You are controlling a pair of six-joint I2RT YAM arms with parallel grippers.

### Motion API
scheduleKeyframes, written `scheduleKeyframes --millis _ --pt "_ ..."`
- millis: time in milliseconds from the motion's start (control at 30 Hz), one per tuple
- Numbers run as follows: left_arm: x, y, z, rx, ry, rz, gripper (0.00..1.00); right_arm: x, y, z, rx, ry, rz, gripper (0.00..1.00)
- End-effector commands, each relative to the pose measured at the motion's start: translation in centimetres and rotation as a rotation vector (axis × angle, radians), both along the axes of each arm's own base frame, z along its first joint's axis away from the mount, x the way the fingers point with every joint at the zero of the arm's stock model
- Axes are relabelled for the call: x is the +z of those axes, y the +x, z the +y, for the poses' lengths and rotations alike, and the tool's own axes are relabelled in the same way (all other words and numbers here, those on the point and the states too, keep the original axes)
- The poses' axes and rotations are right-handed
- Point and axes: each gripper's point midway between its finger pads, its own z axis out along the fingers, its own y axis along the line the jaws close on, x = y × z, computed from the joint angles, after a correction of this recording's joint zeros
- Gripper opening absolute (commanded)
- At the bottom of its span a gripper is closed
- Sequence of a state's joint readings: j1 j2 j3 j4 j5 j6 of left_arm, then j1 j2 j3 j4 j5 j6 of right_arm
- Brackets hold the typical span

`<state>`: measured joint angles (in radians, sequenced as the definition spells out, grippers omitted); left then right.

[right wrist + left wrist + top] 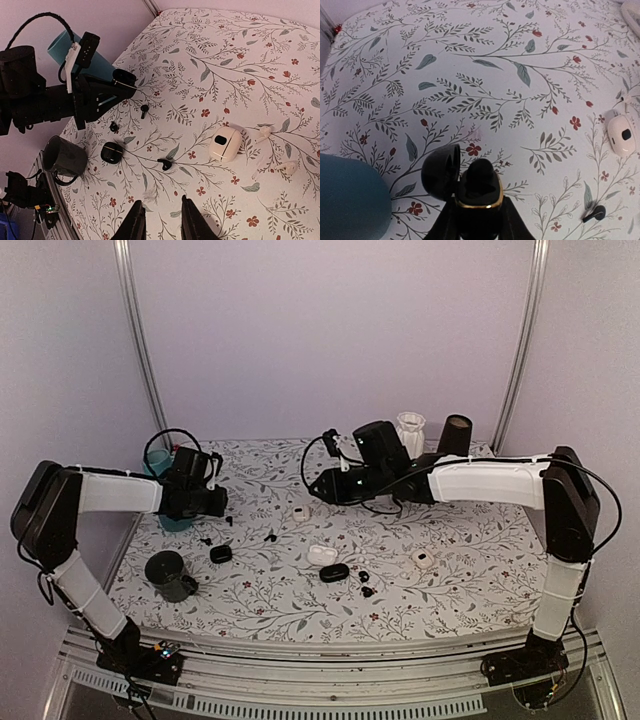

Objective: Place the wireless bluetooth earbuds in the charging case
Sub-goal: Move the left earbud to the center of the board.

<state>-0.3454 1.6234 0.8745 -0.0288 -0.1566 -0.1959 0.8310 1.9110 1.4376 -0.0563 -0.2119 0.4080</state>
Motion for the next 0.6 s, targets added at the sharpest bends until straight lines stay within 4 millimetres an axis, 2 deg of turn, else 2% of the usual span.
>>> scheduleKeyframes --millis 0,167,400,567 --pt "-1.0 0.4 0.9 -0.077 0.066 0.059 0.00 2.9 -0.7 -0.4 0.024 0.043 -0.071 0.25" --pt "-2.5 0.3 1.6 -0.123 0.093 0.125 0.00 3.2 -0.9 -1.0 0.018 0.031 -0.096 0.25" --pt "-3.9 0.4 1.1 -0.230 0.149 0.181 0.00 3.3 -1.1 -1.6 0.015 0.021 -0.107 0.25" --pt "-4.1 0.8 0.8 -0.259 0.163 0.184 0.00 3.4 -1.3 -1.8 0.014 0.020 -0.111 0.25"
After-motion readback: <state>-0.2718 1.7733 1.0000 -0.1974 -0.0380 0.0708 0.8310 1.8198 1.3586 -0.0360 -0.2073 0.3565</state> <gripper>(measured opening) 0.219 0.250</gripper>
